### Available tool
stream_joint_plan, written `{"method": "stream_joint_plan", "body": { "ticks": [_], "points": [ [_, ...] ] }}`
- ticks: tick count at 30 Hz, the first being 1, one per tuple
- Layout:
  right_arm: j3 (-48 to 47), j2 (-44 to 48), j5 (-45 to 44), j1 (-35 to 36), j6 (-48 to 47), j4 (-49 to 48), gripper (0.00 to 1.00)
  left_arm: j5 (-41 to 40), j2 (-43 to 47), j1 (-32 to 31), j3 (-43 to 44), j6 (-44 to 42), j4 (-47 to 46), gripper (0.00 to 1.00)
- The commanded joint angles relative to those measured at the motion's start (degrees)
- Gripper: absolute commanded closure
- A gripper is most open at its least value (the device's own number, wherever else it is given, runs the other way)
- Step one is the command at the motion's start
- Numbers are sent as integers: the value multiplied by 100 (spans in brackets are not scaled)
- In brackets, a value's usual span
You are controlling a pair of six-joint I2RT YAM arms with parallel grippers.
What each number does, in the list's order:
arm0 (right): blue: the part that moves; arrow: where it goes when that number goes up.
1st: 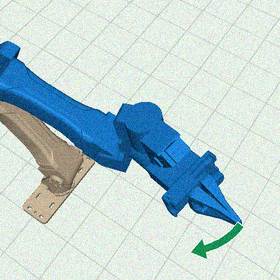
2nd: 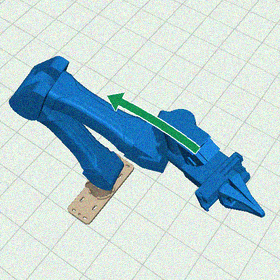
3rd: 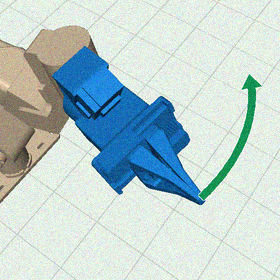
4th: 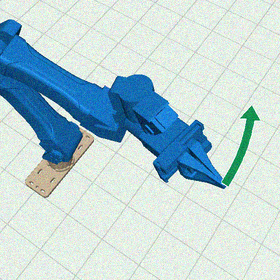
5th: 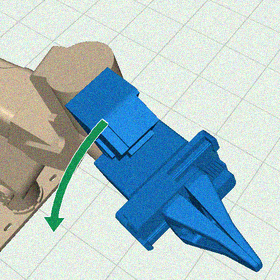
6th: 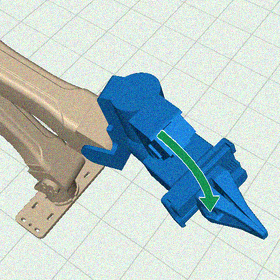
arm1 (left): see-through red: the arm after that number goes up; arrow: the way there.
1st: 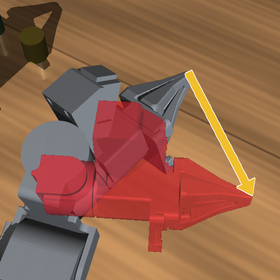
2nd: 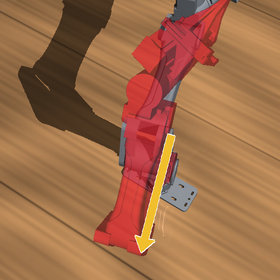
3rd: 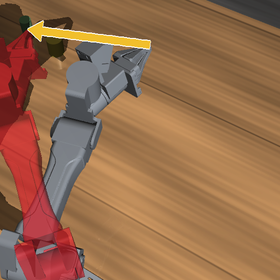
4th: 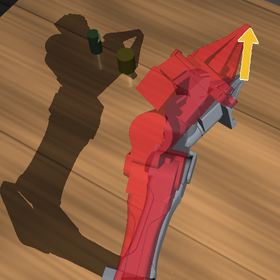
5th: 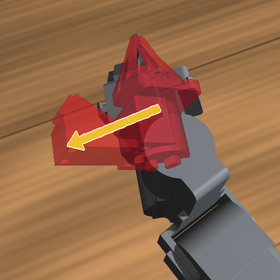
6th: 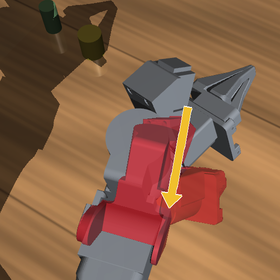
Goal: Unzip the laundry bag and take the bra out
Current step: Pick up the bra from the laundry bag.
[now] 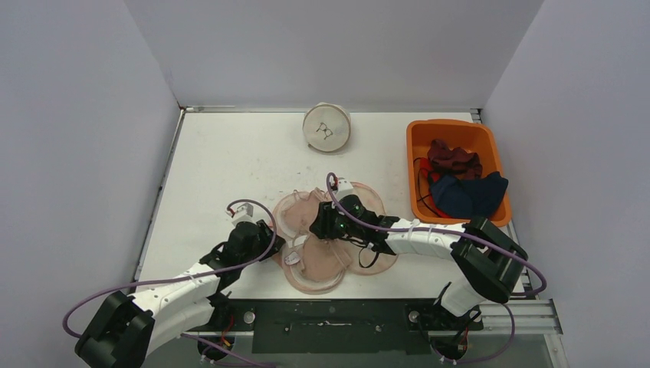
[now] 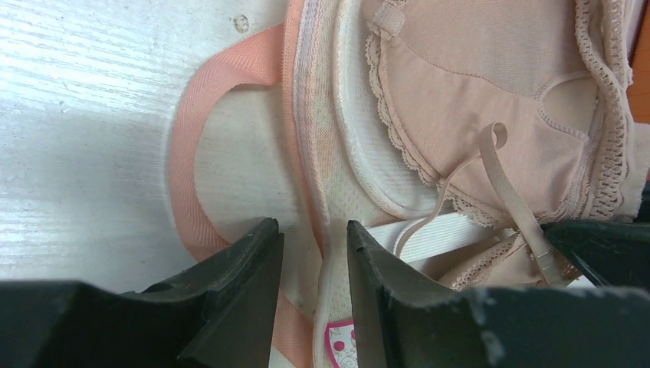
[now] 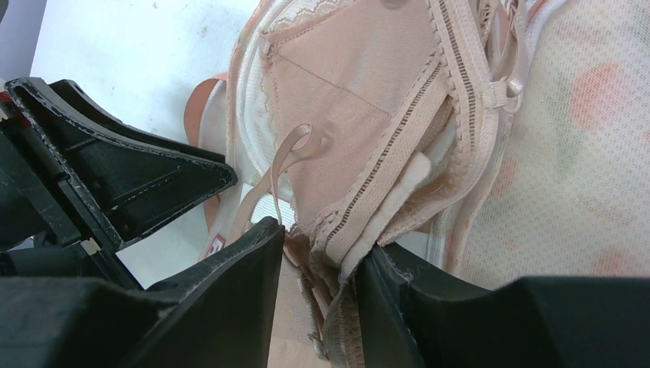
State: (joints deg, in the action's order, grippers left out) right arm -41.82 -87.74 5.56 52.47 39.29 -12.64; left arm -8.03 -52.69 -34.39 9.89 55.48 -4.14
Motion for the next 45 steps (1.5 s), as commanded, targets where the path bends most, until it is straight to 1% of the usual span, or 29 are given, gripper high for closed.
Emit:
{"method": "stream_joint_plan", "body": {
  "ticks": [1,2,3,4,5,7,8,15,18,22,30,40,45],
  "points": [
    [-80,-99,15,-57,-5,-247,61,91,-88,38,-30,-1,-315,66],
    [-80,-136,1,-61,10,-254,62,81,-99,38,-26,-10,-317,67],
    [-69,-153,-18,-68,29,-279,65,81,-96,38,-29,-18,-316,68],
    [-56,-163,-1,-69,39,-338,73,71,-97,38,-35,-20,-315,69],
    [-43,-164,9,-70,43,-370,77,71,-103,38,-39,-27,-315,70],
    [-10,-129,34,-70,36,-443,92,61,-105,38,-47,-34,-315,72],
    [16,-79,52,-70,22,-483,94,52,-103,38,-52,-39,-315,73],
    [191,419,494,-61,-321,-768,95,-8,-333,42,-7,-55,-319,90],
    [212,585,783,-53,-437,-840,95,-5,-460,47,16,-40,-362,100],
    [199,800,1062,-52,-578,-876,95,3,-557,58,35,-29,-393,100],
    [166,1125,1168,-61,-624,-801,95,-5,-425,72,73,-11,-283,100],
    [160,659,755,-96,-619,-413,95,26,120,77,172,29,109,100],
    [-39,840,634,-96,-711,-80,95,22,331,82,208,37,288,98]
  ]
}}
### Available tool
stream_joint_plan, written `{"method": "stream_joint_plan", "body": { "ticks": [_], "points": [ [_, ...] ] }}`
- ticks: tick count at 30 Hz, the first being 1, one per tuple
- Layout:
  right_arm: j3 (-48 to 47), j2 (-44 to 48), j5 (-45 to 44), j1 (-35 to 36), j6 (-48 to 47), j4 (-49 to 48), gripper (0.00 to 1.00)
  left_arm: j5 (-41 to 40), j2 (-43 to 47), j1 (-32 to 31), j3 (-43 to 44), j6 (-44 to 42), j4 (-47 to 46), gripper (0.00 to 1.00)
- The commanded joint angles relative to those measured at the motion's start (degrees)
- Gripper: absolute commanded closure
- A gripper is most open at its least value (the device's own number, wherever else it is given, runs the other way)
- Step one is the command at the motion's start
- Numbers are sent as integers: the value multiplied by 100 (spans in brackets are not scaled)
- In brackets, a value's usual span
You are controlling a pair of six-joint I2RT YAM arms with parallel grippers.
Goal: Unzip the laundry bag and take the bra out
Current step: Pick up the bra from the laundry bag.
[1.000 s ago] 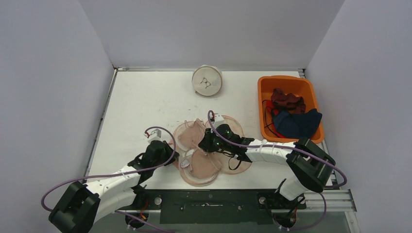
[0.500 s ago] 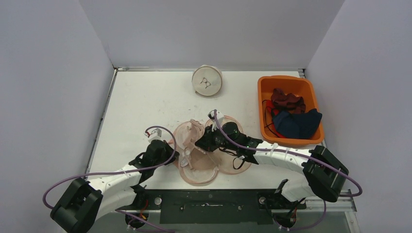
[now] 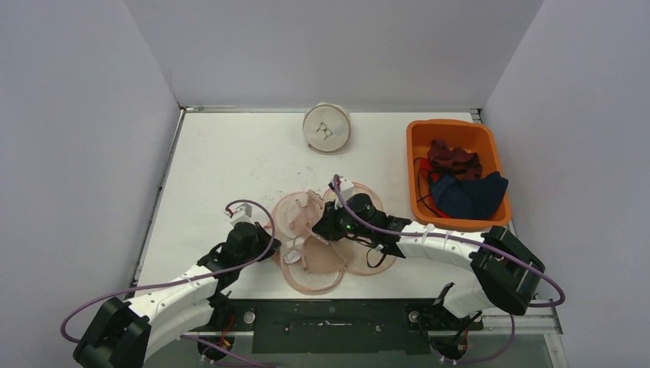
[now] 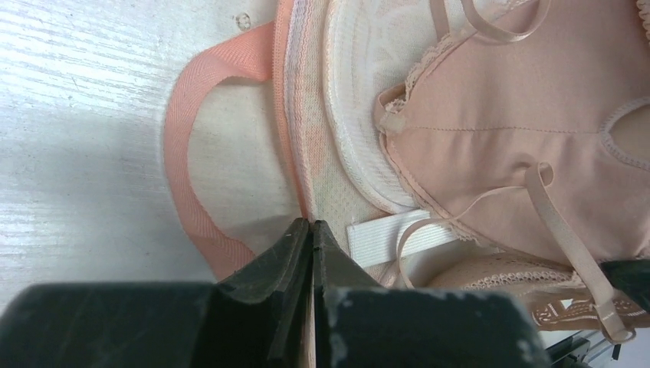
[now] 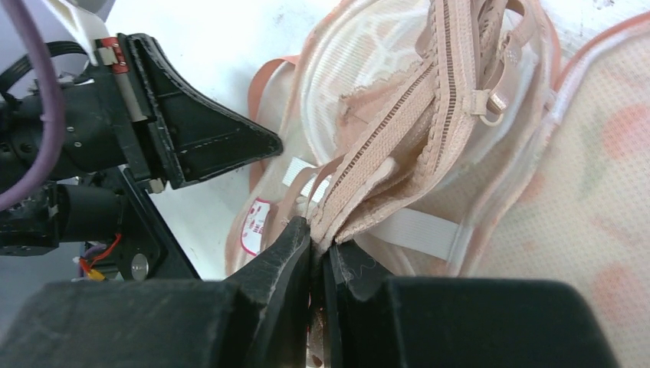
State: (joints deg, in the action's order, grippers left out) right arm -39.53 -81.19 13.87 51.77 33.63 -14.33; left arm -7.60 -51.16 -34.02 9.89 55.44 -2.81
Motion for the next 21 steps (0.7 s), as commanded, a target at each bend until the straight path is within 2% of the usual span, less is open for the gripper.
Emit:
{"method": "stream_joint_plan", "body": {
  "ticks": [1,21],
  "points": [
    [-363,257,-234,-25,-191,225,95,-28,213,50,219,38,190,97],
    [-2431,1973,-1955,-121,-1654,3604,95,-60,700,97,330,-38,766,95]
  ]
}}
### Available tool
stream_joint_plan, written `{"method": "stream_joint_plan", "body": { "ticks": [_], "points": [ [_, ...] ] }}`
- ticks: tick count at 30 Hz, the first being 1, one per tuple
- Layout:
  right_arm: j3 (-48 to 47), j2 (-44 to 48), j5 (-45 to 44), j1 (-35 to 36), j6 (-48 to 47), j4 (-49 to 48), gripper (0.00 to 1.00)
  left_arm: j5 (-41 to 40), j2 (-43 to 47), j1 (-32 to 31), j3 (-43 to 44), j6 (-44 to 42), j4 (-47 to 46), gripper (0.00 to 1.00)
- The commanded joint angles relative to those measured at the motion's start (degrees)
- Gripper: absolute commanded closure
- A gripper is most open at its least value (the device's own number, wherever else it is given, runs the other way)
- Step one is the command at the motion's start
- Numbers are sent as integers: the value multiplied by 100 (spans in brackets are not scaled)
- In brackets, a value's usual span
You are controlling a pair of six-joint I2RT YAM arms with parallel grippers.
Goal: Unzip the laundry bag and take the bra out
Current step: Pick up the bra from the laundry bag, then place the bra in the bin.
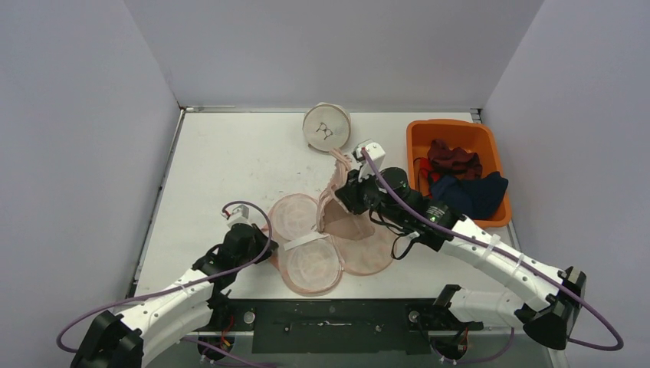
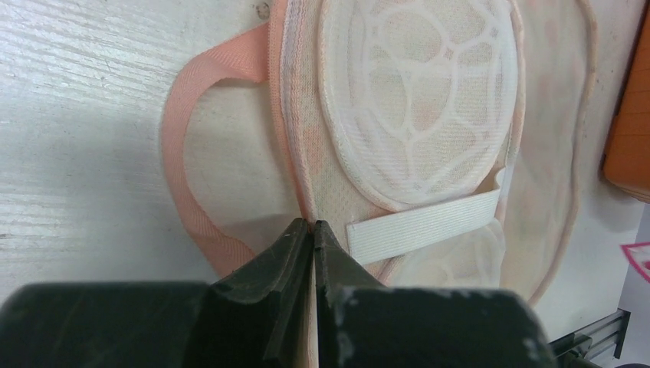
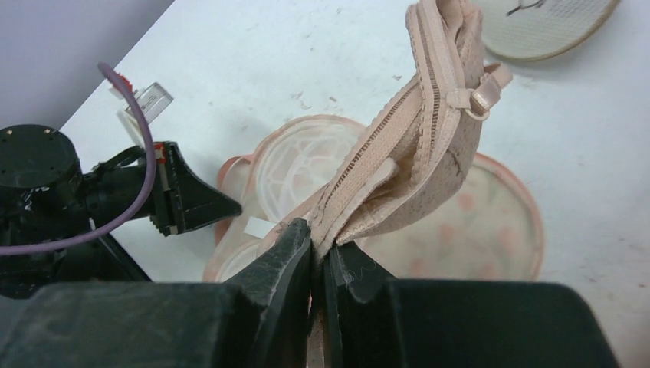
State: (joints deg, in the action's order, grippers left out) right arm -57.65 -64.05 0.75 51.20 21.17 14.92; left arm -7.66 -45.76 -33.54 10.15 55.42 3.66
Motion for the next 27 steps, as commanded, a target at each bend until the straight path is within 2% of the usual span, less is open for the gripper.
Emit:
{"method": "stream_joint_plan", "body": {
  "ticks": [1,4,8,13,18,22,27],
  "points": [
    [-735,288,-751,-70,-468,805,95,-54,201,49,315,-46,152,95],
    [-1123,341,-1126,-98,-556,1158,95,-62,348,49,347,-49,302,95],
    [-1553,334,-1753,-185,-603,1519,95,-13,644,49,384,-16,504,87],
    [-1950,206,-2368,-474,-643,1795,95,111,984,49,451,47,601,64],
    [-2132,69,-2811,-991,-566,1811,95,305,1014,49,552,54,490,47],
    [-2075,-91,-2812,-1733,-630,1613,95,452,885,49,611,22,351,34],
    [-1954,-366,-2210,-2960,-515,1093,95,616,738,41,661,39,159,28]
  ]
}}
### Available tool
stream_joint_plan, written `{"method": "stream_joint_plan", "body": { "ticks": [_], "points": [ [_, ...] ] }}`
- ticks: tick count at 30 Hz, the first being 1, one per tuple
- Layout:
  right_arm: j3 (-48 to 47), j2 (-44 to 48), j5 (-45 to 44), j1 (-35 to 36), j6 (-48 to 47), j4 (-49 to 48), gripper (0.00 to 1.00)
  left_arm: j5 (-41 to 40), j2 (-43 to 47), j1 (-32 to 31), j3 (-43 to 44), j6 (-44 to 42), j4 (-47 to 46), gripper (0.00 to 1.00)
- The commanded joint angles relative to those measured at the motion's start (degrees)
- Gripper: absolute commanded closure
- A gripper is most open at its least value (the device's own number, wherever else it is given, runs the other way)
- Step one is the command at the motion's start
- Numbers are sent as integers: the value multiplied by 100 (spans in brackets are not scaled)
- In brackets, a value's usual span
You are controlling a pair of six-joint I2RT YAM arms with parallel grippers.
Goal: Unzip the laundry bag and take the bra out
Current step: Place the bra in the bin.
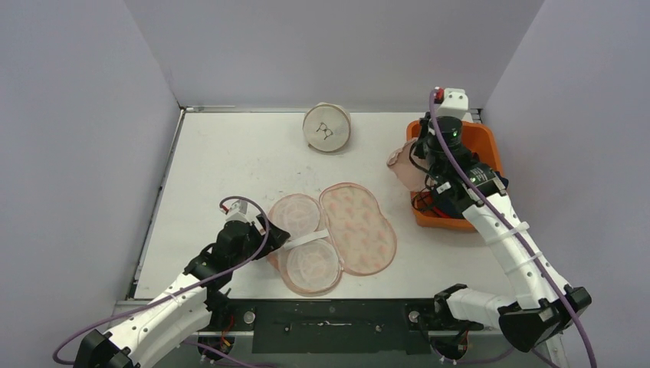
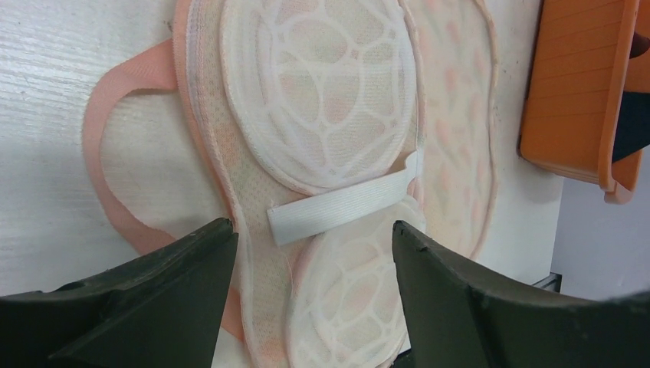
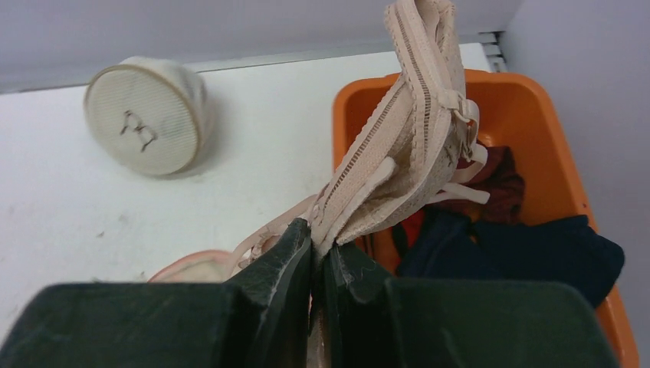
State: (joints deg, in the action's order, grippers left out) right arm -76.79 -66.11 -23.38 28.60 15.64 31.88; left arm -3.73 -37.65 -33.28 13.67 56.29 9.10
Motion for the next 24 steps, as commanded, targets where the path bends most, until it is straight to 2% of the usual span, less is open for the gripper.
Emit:
{"method": "stream_joint_plan", "body": {
  "ticks": [1,15,19,24],
  "points": [
    [-20,-230,132,-795,56,-732,95,235,-82,14,318,-48,-391,27],
    [111,-920,1160,-2692,1397,-2506,95,301,126,14,259,85,-430,24],
    [581,-1125,1526,-3126,1881,-3001,95,341,164,14,129,167,-535,24],
    [1341,-1370,1963,-3316,2283,-3724,95,362,177,14,-32,224,-593,24]
  ]
}}
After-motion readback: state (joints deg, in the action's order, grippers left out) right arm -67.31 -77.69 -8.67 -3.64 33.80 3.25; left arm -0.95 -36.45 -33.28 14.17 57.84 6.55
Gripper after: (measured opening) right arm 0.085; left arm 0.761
